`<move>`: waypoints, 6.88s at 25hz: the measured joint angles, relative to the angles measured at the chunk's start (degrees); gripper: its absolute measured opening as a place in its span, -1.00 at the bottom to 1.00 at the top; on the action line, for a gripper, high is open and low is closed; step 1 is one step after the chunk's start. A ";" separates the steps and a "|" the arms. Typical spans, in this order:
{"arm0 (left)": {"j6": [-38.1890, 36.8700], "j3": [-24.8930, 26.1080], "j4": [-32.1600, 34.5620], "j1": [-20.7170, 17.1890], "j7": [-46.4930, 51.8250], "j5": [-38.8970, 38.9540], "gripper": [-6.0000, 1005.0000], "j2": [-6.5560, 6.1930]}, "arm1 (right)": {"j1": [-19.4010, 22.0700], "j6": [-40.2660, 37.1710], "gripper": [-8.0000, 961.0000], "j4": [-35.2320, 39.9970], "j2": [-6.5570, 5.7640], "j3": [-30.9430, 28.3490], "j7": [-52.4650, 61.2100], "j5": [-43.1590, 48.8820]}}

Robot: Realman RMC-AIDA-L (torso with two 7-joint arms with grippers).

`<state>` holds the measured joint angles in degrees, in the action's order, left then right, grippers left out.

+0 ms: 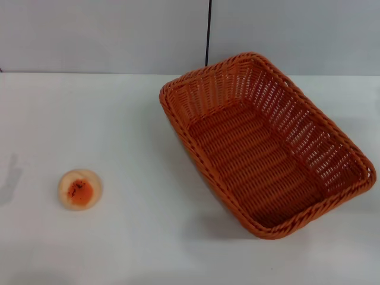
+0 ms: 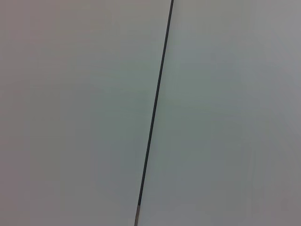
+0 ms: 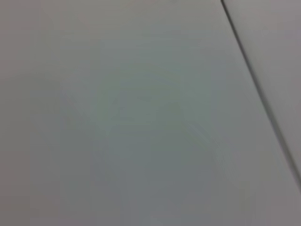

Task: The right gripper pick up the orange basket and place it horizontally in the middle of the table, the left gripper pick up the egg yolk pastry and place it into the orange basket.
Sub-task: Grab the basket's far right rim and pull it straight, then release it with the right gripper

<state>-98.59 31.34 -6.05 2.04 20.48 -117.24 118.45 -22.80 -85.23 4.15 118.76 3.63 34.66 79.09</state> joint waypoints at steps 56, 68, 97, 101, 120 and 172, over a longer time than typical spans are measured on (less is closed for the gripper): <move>2.62 0.95 0.93 -0.33 0.00 -0.01 0.65 -0.11 | -14.18 -1.87 0.65 36.37 -7.82 25.51 90.99 55.79; 3.21 0.99 0.95 -0.35 -0.02 -0.01 0.65 0.03 | -18.39 4.41 0.64 29.98 -7.17 30.83 90.68 56.14; 2.98 -0.30 0.76 -0.62 -0.08 -0.44 0.64 0.11 | -18.83 1.75 -0.65 34.85 -5.25 33.04 79.78 54.62; 2.77 -0.83 0.87 -1.21 -0.12 -0.45 0.64 0.02 | -18.28 -3.96 -0.65 41.41 -3.55 34.64 72.70 54.48; -0.36 -3.61 0.94 -3.12 -0.79 -0.45 0.64 -0.16 | -16.50 -13.95 -0.65 52.64 -1.96 40.28 48.34 46.70; 0.72 -3.63 1.48 -1.87 -1.69 -0.01 0.64 -0.19 | -23.28 4.13 -0.55 34.46 -0.26 50.39 37.07 41.17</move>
<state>-97.87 27.72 -4.57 0.18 18.79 -117.24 118.26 -46.08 -81.10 38.61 118.50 54.02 71.73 120.26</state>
